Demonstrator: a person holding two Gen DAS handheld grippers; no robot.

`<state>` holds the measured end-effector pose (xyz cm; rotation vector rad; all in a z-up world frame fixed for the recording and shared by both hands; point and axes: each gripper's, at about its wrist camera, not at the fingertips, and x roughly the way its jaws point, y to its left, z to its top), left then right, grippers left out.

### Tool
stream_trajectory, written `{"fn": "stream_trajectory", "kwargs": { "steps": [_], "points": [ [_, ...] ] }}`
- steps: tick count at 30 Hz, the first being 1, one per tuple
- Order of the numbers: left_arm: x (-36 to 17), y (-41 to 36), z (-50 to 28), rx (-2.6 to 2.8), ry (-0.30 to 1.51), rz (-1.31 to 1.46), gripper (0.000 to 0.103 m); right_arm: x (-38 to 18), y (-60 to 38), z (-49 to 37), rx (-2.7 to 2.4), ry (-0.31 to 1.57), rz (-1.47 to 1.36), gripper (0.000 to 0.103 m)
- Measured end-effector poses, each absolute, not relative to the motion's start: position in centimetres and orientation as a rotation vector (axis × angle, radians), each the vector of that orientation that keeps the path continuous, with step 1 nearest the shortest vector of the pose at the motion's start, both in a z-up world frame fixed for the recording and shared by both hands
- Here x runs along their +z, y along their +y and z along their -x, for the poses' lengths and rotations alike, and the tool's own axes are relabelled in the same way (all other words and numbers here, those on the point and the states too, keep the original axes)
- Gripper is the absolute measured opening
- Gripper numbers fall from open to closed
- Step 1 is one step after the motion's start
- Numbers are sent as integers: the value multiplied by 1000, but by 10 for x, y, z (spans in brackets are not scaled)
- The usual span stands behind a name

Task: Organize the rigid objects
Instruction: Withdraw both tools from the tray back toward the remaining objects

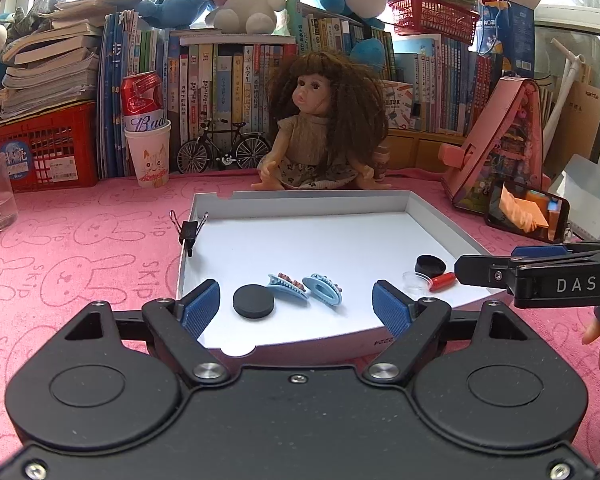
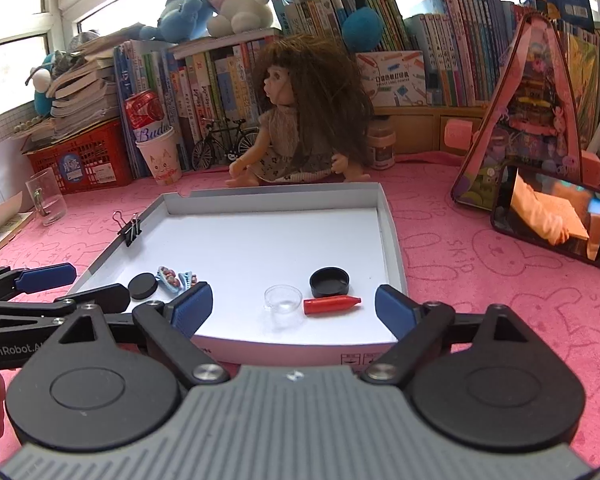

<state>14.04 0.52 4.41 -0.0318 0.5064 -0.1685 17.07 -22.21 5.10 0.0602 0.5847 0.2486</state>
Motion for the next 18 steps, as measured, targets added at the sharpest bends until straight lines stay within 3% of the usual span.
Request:
{"fn": "stream_trajectory", "kwargs": {
  "steps": [18],
  "points": [
    [36, 10, -108, -195, 506, 39, 83, 51, -210, -131, 287, 499, 1, 100]
  ]
}}
